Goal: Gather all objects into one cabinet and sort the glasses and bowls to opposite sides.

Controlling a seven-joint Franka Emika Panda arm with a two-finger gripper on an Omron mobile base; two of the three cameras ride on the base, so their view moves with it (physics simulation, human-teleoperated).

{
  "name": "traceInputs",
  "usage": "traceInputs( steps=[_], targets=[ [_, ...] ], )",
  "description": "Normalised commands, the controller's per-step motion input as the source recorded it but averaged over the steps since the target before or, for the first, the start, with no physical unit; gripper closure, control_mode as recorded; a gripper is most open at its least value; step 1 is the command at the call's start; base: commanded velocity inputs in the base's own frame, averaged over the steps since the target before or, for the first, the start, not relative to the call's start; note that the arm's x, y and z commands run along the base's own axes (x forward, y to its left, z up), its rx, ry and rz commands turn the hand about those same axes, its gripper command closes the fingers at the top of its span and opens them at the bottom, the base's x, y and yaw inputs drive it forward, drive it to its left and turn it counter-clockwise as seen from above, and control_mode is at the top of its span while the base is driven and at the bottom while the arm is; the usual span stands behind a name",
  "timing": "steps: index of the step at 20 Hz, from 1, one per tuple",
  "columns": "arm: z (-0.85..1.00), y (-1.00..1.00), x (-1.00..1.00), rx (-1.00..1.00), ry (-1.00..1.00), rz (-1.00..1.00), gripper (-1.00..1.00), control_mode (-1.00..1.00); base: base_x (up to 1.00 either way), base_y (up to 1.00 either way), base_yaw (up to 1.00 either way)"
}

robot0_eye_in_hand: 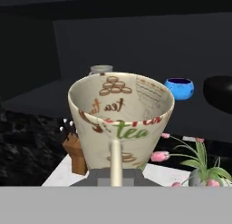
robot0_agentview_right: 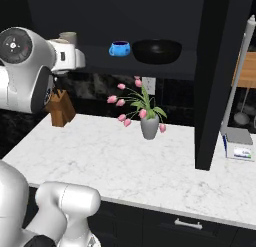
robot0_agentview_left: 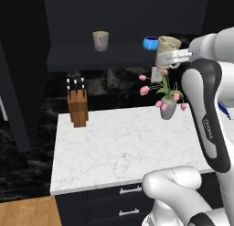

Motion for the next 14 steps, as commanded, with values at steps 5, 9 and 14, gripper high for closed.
traceInputs(
  steps=[5,9,14],
  targets=[
    [-0.09,0.01,0.88,0.01,0.05,-0.02,1.00,-1.00,0.00,0.00,0.00],
    [-0.15,0.09,0.60,0.02,-0.07,-0.02,1.00,-1.00,0.00,0.00,0.00],
    [-0.14,0.17,0.57,0.00,-0.04,0.00,1.00,-1.00,0.00,0.00,0.00]
  ],
)
